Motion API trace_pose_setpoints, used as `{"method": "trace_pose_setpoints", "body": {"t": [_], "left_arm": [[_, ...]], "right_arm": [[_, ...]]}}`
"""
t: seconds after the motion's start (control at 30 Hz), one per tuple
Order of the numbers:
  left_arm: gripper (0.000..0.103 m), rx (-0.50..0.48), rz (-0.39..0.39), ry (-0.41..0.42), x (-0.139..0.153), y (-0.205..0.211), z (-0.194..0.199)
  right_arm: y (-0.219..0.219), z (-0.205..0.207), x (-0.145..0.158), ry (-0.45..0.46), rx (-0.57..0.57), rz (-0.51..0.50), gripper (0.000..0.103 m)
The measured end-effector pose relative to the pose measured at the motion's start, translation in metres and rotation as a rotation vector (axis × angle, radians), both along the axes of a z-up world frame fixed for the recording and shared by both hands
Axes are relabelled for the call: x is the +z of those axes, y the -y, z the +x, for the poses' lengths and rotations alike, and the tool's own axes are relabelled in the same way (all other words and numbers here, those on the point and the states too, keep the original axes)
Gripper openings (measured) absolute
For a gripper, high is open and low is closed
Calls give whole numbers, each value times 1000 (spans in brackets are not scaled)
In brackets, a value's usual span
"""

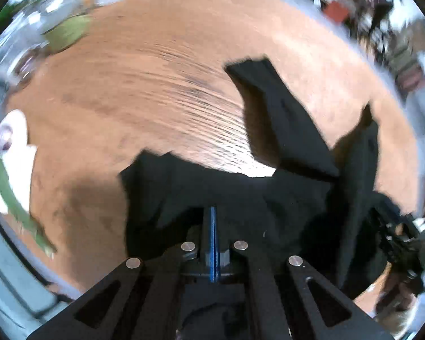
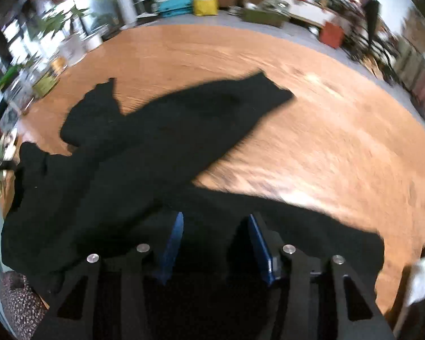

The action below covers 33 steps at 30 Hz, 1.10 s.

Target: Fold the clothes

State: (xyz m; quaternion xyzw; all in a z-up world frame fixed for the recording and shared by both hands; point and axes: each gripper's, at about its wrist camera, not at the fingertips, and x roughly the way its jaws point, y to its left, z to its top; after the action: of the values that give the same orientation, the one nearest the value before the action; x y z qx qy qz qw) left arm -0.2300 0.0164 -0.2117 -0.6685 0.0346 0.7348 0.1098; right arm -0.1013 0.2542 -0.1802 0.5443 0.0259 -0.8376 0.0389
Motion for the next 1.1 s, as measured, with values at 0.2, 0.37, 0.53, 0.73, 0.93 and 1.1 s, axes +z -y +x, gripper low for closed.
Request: {"method": "trace_pose_setpoints", "body": {"t": [0.2,0.37,0.53,0.73,0.93,1.1], "left_arm": [[3,68,-154,-31,-24,29,8],[3,66,-128,-53,-23,60,30],[4,58,-163,-62,-21,63,35],[5,104,-222,-43,-24,87,40],[1,186,-154,-49,1,114,55],[1,-36,57,-151,55,42,74]], "right_arm": [[0,-4,-16,-25,10,181,68],[-16,-7,-14,-27,-46,137,74],[-12,1,-16,-46,-57,161,74],[-24,12,-21,-45,-89,107,81],[-29,9,-26,-57,-110,74,87],[-31,5,-25,-50,-111,68,87]]}}
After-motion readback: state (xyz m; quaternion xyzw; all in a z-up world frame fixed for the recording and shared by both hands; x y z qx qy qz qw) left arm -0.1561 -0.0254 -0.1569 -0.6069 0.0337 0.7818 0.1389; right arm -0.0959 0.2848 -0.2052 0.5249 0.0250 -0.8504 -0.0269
